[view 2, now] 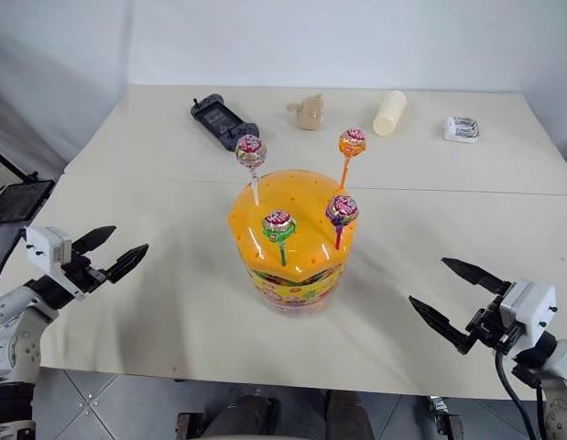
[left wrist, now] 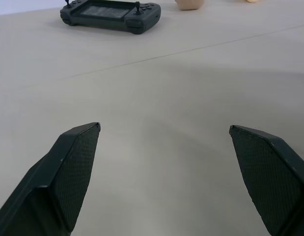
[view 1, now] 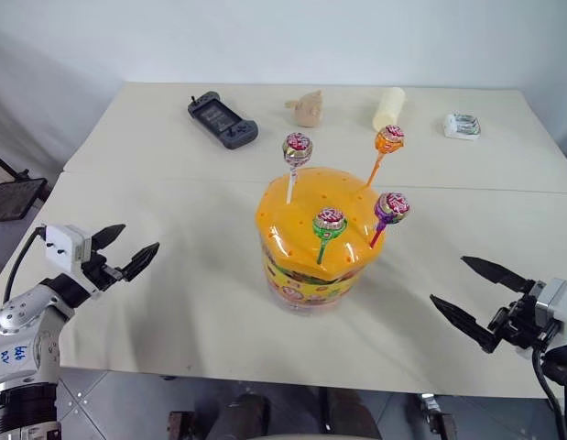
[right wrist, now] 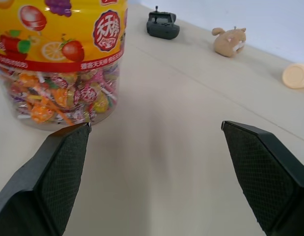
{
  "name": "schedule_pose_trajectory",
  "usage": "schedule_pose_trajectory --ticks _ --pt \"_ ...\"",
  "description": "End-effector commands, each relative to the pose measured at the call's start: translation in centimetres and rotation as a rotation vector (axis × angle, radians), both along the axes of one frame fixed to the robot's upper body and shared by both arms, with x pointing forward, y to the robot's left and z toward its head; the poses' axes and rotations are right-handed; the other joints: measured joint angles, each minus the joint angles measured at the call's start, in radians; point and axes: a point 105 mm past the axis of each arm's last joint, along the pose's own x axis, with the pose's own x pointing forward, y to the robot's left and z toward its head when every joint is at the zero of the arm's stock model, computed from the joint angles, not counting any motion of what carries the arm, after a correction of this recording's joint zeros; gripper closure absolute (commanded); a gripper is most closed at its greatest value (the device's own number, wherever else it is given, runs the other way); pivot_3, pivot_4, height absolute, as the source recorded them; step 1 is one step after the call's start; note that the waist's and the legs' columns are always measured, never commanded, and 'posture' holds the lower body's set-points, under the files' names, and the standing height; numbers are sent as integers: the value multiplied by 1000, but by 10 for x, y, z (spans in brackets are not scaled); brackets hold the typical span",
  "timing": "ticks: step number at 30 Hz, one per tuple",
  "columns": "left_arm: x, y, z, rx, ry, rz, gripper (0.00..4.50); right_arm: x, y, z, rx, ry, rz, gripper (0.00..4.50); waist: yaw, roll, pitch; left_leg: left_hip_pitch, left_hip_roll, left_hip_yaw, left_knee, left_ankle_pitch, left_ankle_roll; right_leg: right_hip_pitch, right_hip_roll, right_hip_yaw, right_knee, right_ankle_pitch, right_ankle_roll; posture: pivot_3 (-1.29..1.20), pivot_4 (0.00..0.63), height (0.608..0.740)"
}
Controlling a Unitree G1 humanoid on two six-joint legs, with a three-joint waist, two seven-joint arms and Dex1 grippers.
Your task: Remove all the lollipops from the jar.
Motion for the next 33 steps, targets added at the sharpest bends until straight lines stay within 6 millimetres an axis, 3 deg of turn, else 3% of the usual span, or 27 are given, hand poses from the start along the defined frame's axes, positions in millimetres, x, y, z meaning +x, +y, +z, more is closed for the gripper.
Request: schedule_pose_trajectory --ticks 1,3,6,12,15,17,19,21,23,25,33 --pt "1 -3 14 -6 -48 -23 0 -4 -3 10 -8 -33 4 49 0 0 0 0 0 0 0 0 0 0 0 0 0 0 0 0 150 740" --pt "-1 -3 17 -52 -55 -34 0 -5 -2 9 -5 -28 18 49 1 0 0 0 0 0 0 0 0 0 0 0 0 0 0 0 150 740" --pt "-21 -2 9 -44 23 -190 0 -8 -6 34 109 -85 38 49 -5 0 0 0 0 0 0 0 0 0 0 0 -1 1 0 0 150 740" --pt "-49 45 4 -140 188 -241 0 -17 -16 86 212 -153 82 49 -5 0 0 0 6 1 0 -2 -2 0 2 0 -2 2 -3 0 150 740" --pt "-55 62 13 -180 195 -240 0 -23 -9 96 230 -164 142 49 -4 0 0 1 8 1 0 -3 -3 1 3 0 -3 3 -4 0 150 740" --pt "-55 60 25 -199 146 -274 0 -30 -2 99 232 -194 192 49 -1 0 0 0 8 1 0 -3 -2 1 3 0 -3 3 -4 0 150 740" --pt "-57 40 40 -214 107 -378 0 -38 7 102 227 -226 263 49 3 0 0 0 8 1 1 -3 -2 2 3 -1 -4 3 -4 0 150 740" --pt "-69 7 48 -221 163 -561 0 -40 13 99 194 -201 303 49 3 -1 1 0 8 0 2 -4 -1 4 3 -2 -4 3 -4 0 150 740" --pt "-69 -30 77 -239 47 -690 0 -37 22 112 221 -260 323 49 2 -1 1 0 8 0 5 -6 0 6 3 -1 -4 3 -4 0 150 740" --pt "-62 -49 98 -224 -74 -730 0 -36 29 119 233 -310 341 49 3 0 1 0 8 1 9 -7 1 7 3 -1 -5 4 -3 0 150 740" --pt "-58 -121 142 -273 -111 -1053 0 -42 33 129 310 -339 313 49 1 0 1 -1 13 1 12 -10 -3 6 7 -2 -4 4 -4 0 150 740"
